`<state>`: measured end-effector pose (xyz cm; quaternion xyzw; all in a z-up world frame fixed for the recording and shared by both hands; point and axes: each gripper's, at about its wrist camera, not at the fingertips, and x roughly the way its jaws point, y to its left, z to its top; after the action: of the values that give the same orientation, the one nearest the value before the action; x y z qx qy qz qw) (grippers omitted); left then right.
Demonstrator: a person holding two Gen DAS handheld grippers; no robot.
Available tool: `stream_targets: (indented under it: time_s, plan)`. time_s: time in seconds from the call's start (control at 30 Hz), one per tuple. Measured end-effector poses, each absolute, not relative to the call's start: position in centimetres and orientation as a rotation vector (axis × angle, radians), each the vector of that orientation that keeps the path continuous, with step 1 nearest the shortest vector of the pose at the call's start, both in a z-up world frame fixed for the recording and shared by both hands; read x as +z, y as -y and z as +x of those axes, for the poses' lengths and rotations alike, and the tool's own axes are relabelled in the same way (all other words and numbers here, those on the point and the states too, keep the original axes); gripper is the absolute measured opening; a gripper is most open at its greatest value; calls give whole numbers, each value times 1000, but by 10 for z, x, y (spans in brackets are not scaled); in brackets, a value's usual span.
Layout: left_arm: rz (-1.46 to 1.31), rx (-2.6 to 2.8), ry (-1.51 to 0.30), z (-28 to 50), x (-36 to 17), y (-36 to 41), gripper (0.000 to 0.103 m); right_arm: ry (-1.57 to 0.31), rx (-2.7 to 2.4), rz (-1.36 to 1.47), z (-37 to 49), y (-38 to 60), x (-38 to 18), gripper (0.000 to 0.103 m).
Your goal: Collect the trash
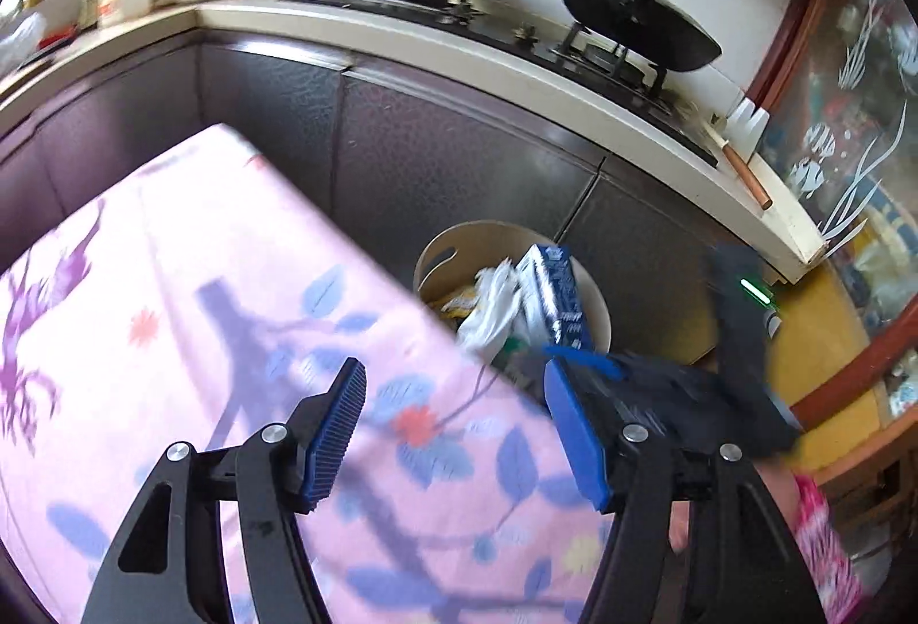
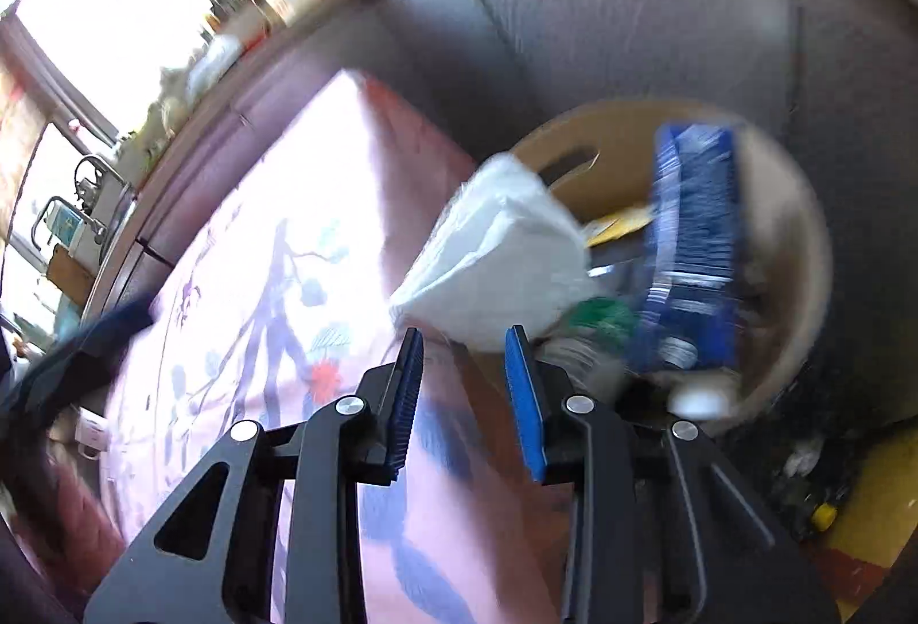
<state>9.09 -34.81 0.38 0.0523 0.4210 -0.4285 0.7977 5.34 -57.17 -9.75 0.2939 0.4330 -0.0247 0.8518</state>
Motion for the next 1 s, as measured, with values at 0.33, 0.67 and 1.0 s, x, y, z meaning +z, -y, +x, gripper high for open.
stream_targets:
  time_s: [0.33, 0.67, 1.0]
  plan:
    - [21, -815, -985, 94, -17, 269, 65, -976, -286, 660, 112, 608, -102, 42]
    - [18, -846, -916, 73, -5, 258, 65, -833, -359, 504, 50, 586, -42, 50]
    - [99, -813, -749, 42, 22, 235, 89, -692, -335, 518, 0, 556, 8, 56]
